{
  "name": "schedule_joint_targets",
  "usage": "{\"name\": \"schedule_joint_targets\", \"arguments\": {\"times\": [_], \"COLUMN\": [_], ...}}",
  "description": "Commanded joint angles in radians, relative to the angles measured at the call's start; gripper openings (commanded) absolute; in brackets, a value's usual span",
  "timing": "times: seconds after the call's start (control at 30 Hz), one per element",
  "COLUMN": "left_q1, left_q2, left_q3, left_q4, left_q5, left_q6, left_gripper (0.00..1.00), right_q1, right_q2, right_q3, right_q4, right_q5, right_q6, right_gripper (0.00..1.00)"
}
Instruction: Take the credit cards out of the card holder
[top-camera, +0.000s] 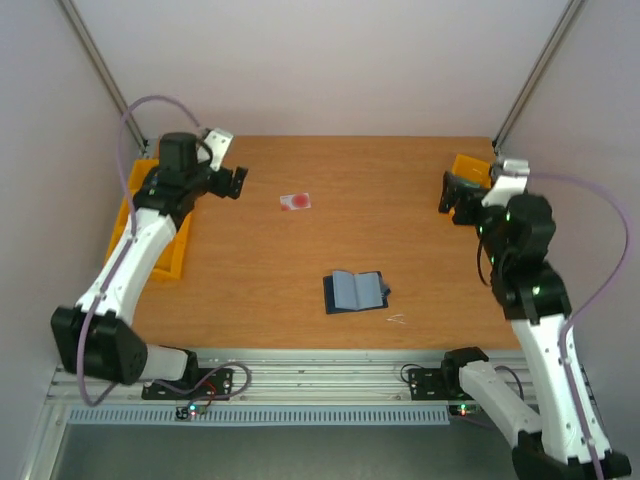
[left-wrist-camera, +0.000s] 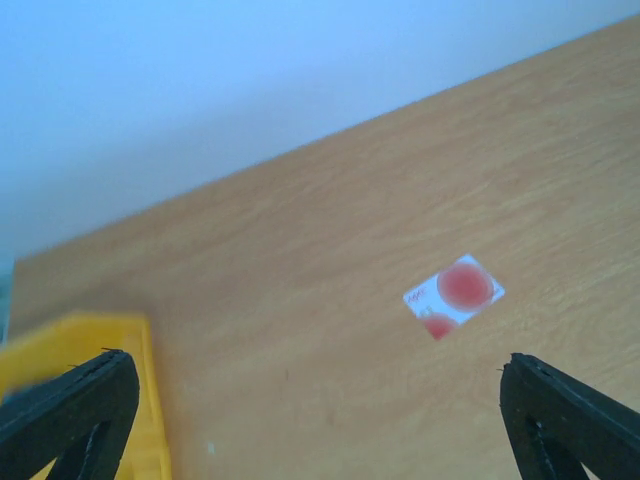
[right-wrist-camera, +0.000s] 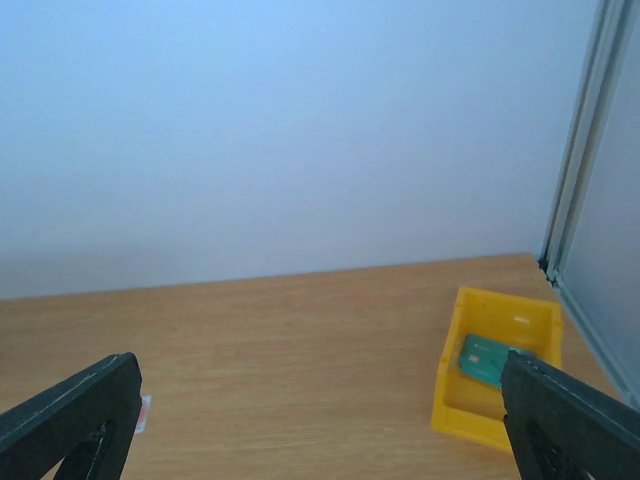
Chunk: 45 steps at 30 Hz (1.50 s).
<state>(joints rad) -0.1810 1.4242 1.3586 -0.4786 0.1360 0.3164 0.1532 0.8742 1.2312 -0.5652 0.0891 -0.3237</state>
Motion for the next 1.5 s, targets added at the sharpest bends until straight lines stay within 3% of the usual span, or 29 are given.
{"name": "schedule_joint_targets", "arguments": {"times": [0.0,0.1,0.2,0.33,0.43,0.57,0.63,0.73,0.87,1.0,1.07,1.13,1.27,1.47], "left_q1": [0.026,0.028,0.03,0.032,0.042,0.121,0.148,0.169,0.185,0.197,0.198,0.198,0.198,0.198], "left_q2": [-0.162,-0.314,-0.392,-0.438,-0.4,-0.284,-0.238,-0.147,-0.02,0.049,0.121,0.119,0.131,0.134], "left_q3": [-0.286,-0.49,-0.683,-0.944,-1.096,-1.095,-1.086,-1.061,-1.018,-0.994,-1.004,-0.965,-0.969,-0.971], "left_q4": [0.15,0.279,0.477,0.859,1.146,1.13,1.17,1.235,1.301,1.337,1.443,1.362,1.393,1.4], "left_q5": [-0.133,-0.275,-0.387,-0.286,-0.349,-0.42,-0.47,-0.459,-0.42,-0.266,-0.225,-0.158,-0.153,-0.154], "left_q6": [-0.293,-0.396,-0.434,-0.349,-0.256,-0.347,-0.393,-0.422,-0.46,-0.398,-0.374,-0.342,-0.339,-0.336], "left_gripper": [0.99,0.99,0.99,0.99,0.99,0.99,0.99,0.99,0.99,0.99,0.99,0.99,0.99,0.99], "right_q1": [-0.003,-0.003,-0.003,-0.003,-0.004,-0.017,-0.024,-0.092,-0.139,-0.169,-0.179,-0.191,-0.198,-0.198], "right_q2": [-0.181,-0.257,-0.266,-0.163,0.013,0.364,0.537,0.709,0.771,0.743,0.727,0.72,0.718,0.717], "right_q3": [-0.361,-0.554,-0.719,-0.861,-1.009,-1.068,-1.091,-1.076,-1.034,-1.0,-0.962,-0.925,-0.865,-0.806], "right_q4": [0.436,0.524,0.617,0.765,1.116,1.509,1.788,1.925,1.898,1.795,1.702,1.622,1.513,1.391], "right_q5": [0.125,0.243,0.183,0.265,0.234,0.225,0.146,0.138,-0.014,-0.078,-0.079,-0.078,-0.155,-0.127], "right_q6": [-0.083,-0.102,-0.127,-0.037,-0.194,-0.137,-0.216,-0.154,-0.145,-0.149,-0.138,-0.129,-0.14,-0.127], "right_gripper": [0.99,0.98,0.98,0.98,0.99,0.99,0.99,0.98,0.98,0.98,0.99,0.98,0.99,0.99]}}
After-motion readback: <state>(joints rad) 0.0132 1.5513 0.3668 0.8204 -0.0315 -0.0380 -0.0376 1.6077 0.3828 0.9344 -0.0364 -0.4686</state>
